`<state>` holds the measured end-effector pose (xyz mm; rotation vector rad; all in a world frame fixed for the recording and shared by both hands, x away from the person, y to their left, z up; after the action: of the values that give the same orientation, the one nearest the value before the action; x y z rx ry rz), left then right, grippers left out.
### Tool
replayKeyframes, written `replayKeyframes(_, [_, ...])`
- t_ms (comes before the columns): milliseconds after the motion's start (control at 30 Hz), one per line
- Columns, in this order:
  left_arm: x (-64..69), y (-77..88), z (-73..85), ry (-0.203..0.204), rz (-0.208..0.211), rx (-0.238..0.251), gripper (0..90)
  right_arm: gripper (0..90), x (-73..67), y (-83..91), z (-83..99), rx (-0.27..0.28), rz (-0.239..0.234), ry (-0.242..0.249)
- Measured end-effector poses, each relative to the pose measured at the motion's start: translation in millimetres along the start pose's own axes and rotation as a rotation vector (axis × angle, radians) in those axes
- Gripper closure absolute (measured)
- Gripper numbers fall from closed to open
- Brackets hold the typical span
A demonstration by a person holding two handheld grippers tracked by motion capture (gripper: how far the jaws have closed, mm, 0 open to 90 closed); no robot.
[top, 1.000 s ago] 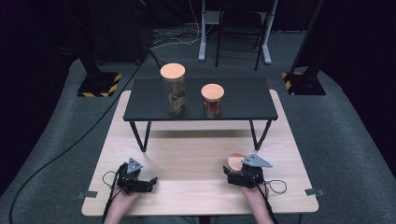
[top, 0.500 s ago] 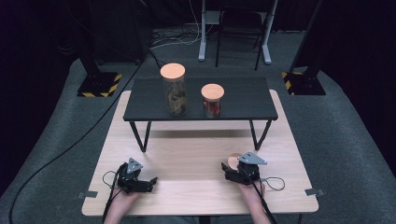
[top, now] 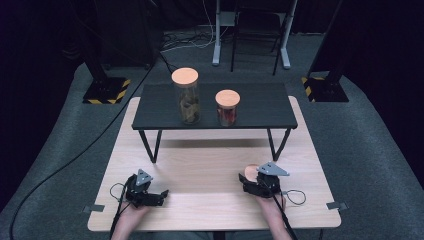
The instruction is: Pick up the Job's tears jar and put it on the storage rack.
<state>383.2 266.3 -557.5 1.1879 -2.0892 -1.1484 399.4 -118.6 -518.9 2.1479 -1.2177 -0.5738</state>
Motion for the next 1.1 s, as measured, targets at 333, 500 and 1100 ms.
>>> replayKeyframes(333, [0.0,0.0,0.0,0.000,0.000,0.000,2.0,24.5,1.1,22.6,-15.4,0.018,-0.011,0.015])
replayKeyframes(500, [0.0,0.0,0.0,0.000,0.000,0.000,2.0,24.5,-0.7,32.0,-23.6,0.023,-0.019,0.031])
replayKeyframes(1100, [0.0,0.0,0.0,0.000,0.000,0.000,2.0,24.6,0.3,63.3,-63.4,0.044,-0.016,0.068])
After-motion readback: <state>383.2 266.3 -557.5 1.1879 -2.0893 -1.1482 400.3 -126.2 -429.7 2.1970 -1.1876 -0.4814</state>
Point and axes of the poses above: each handheld gripper's, and its own axes: y roughly backward along the jaws, z roughly out of its underside, x roughly to its right, the point moved 4 cm from there along -y, roughly forward along the jaws, and after that the axes turned 13 degrees about -x, right-handed, at the moved point
